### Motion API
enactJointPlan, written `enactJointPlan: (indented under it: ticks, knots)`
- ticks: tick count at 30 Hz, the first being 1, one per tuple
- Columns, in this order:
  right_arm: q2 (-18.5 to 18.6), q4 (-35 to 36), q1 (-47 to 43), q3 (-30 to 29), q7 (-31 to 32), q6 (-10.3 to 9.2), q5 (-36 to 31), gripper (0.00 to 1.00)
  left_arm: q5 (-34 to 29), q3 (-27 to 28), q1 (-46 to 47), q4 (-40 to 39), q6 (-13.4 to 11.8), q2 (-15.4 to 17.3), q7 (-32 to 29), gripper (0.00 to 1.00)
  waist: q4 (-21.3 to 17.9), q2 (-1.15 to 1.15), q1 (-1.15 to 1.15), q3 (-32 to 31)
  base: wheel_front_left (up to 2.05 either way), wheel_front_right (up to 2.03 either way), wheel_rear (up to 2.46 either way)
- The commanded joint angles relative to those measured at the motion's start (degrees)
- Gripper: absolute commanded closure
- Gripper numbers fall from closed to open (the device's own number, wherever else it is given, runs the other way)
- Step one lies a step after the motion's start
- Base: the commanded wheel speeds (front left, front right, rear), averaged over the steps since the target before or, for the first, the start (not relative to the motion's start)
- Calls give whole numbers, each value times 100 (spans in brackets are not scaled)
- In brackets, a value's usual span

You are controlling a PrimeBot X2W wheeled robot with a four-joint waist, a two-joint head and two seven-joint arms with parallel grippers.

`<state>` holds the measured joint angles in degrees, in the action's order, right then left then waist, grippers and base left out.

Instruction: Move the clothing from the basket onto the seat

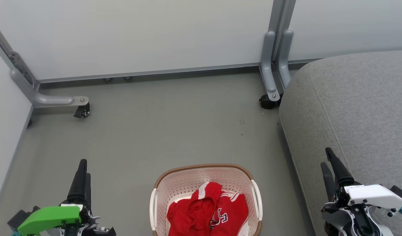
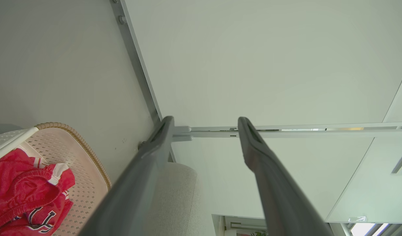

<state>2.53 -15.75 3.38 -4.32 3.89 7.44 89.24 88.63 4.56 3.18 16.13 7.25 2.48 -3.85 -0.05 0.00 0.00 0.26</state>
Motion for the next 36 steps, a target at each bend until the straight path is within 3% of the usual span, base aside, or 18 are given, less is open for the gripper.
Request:
enactJointPlan:
  ticks: [1,17,36]
  knots:
    - [46,130,58,35,-68,2,-173,0,-204,-3,85,-147,7,61,67,0,0,0,0,2,0,0,0]
    - [24,299,-10,202,-467,2,-2579,0,-2371,-4,-32,-422,12,20,465,0,-3,0,0,6,0,0,0]
    - [150,477,-68,616,-858,3,-4142,0,-4104,-197,-107,-789,11,26,856,0,-14,0,0,5,0,0,0]
